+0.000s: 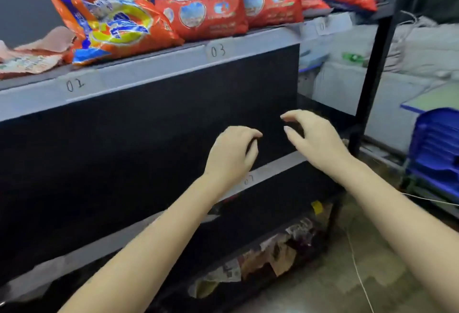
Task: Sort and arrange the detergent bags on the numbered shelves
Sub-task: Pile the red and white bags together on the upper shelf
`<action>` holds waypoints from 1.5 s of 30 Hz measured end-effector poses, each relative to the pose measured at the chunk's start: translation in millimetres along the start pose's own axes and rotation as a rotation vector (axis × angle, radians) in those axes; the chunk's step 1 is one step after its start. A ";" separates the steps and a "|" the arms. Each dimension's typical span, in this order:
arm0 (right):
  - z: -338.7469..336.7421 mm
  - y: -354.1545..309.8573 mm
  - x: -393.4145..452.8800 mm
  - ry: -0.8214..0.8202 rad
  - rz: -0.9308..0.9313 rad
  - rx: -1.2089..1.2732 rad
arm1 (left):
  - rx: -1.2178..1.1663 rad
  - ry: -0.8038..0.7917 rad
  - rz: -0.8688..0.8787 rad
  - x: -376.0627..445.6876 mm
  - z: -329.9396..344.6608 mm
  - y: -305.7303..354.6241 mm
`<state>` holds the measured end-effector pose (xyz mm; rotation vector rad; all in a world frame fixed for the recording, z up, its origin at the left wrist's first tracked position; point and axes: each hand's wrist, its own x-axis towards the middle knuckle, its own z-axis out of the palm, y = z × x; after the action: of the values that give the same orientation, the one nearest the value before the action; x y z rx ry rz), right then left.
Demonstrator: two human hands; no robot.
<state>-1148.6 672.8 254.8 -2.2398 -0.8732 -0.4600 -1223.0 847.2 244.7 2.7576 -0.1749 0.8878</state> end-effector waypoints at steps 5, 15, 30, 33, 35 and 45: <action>54.4 76.8 -73.5 -0.188 0.244 -0.026 | -0.035 -0.287 -0.060 -49.6 97.6 1.8; 237.9 214.0 -101.5 -0.523 0.438 -0.029 | -0.055 -0.678 -0.405 -89.6 286.9 -100.6; 498.7 342.9 36.7 -0.364 0.327 0.143 | 0.055 -0.200 -0.783 -86.4 469.4 -310.9; 530.2 346.2 56.9 -0.368 0.399 0.302 | -0.093 -0.118 -0.998 -84.7 494.1 -335.8; 549.4 346.8 63.8 -0.386 0.426 0.382 | -0.245 0.007 -1.131 -83.7 505.5 -345.1; 526.3 343.3 43.6 -0.504 0.567 0.820 | -1.035 0.182 -1.404 -94.8 489.9 -327.9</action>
<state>-838.0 876.6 -253.8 -1.6991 -0.4730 0.6470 -965.1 1039.1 -258.4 1.2532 0.9238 0.3772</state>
